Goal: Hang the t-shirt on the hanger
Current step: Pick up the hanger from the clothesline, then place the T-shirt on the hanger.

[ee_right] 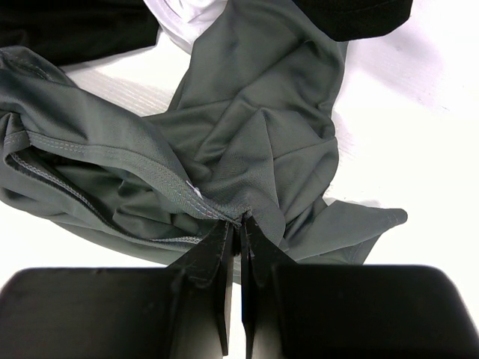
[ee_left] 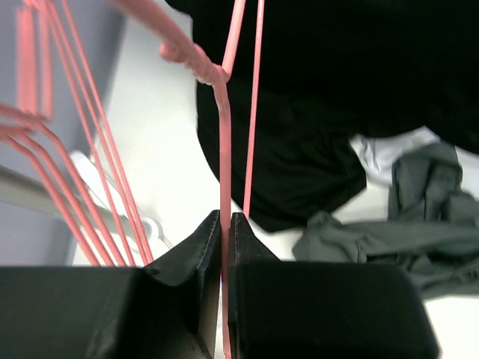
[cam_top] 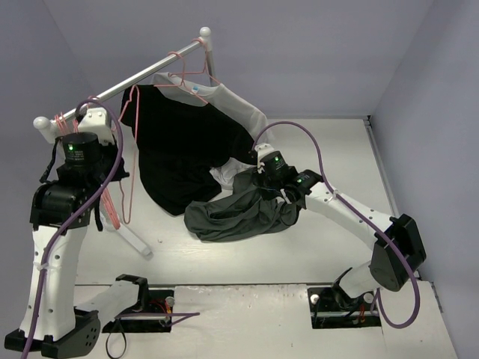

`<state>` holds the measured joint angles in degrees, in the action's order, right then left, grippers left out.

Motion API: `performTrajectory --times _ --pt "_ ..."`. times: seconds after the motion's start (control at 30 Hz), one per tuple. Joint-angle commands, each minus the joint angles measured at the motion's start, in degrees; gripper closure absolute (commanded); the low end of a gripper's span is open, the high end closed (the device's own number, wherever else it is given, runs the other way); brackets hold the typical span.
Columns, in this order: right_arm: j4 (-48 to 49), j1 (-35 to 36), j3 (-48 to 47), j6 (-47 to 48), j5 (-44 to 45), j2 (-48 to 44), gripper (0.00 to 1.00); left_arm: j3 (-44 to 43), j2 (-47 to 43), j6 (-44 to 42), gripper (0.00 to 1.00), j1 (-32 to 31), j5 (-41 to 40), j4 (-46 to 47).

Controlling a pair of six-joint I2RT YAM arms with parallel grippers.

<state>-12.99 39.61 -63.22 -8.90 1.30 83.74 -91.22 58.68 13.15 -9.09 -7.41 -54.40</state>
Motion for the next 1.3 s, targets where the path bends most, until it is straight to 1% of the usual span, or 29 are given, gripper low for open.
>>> performTrajectory --times 0.0,0.1,0.23,0.33,0.47,0.6,0.7,0.87,1.1,1.27 --pt "2.18 -0.67 -0.32 -0.42 1.56 -1.96 1.0 3.02 -2.89 0.11 1.0 -1.55 2.34 0.59" --pt "2.18 -0.85 -0.58 -0.42 1.69 -1.44 1.0 4.58 -3.83 -0.61 1.0 -1.67 2.56 -0.44" --pt "2.1 -1.12 -1.23 -0.16 1.91 -0.48 1.0 6.8 -5.28 -4.26 1.0 -2.93 5.6 -0.71" --pt "2.1 -2.13 -1.2 -0.14 2.09 -0.22 1.0 10.08 -6.9 -6.75 1.0 -4.96 11.87 -0.54" --pt "2.1 -2.89 -1.36 -0.15 1.53 0.54 1.0 14.15 -8.39 -9.97 1.0 -6.8 17.9 -0.57" --pt "2.01 -3.26 -1.5 -0.41 1.81 0.94 1.0 16.44 -10.58 -13.04 1.0 -8.68 22.01 -0.27" --pt "1.78 -4.19 -1.72 -0.37 1.68 1.03 1.0 17.11 -10.54 -15.92 1.0 -10.95 24.46 -0.25" --pt "1.53 -5.41 -2.6 -0.03 0.59 1.98 1.0 16.91 -8.33 -16.47 1.0 -17.19 24.55 -0.01" --pt "1.48 -5.84 -3.22 -0.29 -0.47 3.55 1.0 18.12 -6.81 -18.4 1.0 -24.18 24.11 0.5" --pt "1.48 -5.77 -3.62 -0.53 -0.77 3.47 1.0 19.12 -4.56 -18.68 1.0 -27.62 23.19 0.96"
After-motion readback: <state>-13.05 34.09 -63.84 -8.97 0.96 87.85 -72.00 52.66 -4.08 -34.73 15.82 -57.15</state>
